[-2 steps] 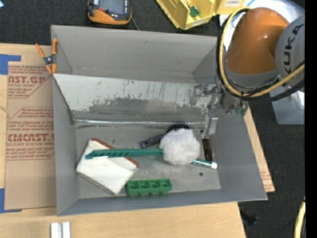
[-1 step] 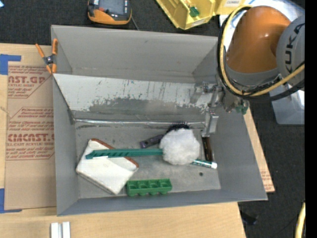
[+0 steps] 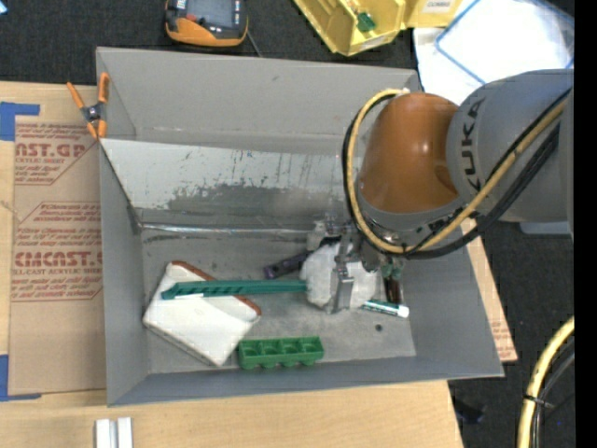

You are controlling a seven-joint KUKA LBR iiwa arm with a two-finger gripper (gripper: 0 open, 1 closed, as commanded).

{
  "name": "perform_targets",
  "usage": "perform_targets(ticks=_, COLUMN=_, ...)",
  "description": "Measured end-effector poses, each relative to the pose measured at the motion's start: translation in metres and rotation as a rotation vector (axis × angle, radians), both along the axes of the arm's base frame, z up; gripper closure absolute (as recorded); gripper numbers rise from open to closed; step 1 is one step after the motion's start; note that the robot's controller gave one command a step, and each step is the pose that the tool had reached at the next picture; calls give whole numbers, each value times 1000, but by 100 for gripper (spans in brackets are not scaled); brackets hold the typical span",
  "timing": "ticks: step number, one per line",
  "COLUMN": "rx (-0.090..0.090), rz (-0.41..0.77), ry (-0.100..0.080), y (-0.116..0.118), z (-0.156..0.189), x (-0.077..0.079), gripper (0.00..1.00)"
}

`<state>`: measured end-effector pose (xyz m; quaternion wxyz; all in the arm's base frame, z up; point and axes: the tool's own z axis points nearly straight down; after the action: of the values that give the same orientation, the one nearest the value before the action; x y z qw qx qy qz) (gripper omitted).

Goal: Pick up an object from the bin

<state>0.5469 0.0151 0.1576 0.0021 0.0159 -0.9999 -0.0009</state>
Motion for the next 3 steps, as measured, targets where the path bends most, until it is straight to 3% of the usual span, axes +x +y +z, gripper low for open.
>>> perform_targets(ticks=1, rx=-4, rz=44, ry=-14, y=-3, z=-2, x=-3, gripper=0)
perform_targets(ticks=2, rx=0, rz=8, ry=-4, y=-44, z=-35, x=-8, gripper=0)
perform_targets(ticks=3, rx=-1, rz=17, ry=-17, y=-45, z=-88, x=-27, gripper=0)
